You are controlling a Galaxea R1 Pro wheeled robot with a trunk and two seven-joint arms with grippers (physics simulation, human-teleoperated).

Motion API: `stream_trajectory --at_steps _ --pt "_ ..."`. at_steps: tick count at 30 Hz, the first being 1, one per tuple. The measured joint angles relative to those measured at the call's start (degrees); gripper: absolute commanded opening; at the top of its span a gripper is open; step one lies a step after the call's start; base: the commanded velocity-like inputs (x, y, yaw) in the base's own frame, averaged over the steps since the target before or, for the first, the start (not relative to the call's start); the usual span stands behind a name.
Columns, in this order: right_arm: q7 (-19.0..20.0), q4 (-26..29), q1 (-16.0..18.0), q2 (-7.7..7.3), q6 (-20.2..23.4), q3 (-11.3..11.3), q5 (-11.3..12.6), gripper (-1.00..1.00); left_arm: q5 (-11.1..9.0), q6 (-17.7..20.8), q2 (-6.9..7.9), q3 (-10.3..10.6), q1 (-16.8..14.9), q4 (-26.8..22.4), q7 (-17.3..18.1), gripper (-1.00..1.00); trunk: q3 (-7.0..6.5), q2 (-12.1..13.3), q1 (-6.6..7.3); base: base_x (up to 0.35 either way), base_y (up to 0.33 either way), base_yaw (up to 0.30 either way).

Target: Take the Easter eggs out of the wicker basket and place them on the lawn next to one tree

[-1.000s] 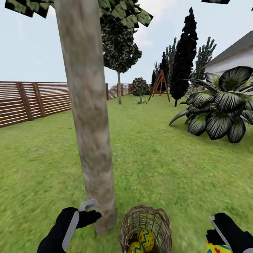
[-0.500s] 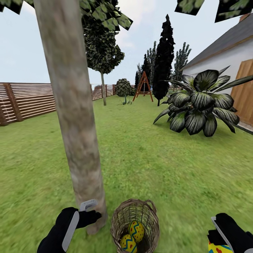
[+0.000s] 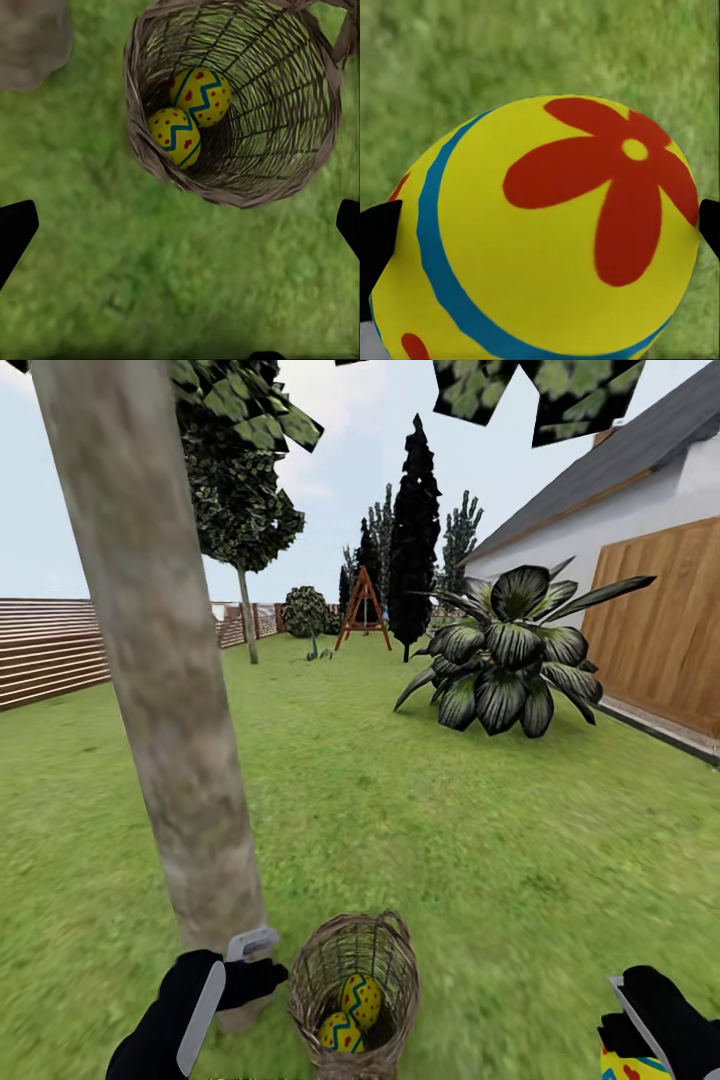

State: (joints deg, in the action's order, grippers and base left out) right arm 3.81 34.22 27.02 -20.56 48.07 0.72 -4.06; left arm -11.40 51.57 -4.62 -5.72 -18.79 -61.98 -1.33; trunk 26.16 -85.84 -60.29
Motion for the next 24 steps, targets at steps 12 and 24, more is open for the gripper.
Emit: stream_trajectory --at_steps 12,24 --pt "0.2 0.0 0.0 0.21 -0.7 0.1 0.1 -1.0 0.5 0.5 0.6 -0.8 0.0 0.0 -5.7 1.0 -0.23 0.0 0.03 -0.03 0.029 -0.253" --pt "0.0 -0.4 0.0 0.63 -0.8 0.2 0.1 -1.0 0.2 4.3 11.79 -5.3 0.0 -0.9 -4.9 1.0 -0.55 0.0 0.03 0.0 0.0 -0.215"
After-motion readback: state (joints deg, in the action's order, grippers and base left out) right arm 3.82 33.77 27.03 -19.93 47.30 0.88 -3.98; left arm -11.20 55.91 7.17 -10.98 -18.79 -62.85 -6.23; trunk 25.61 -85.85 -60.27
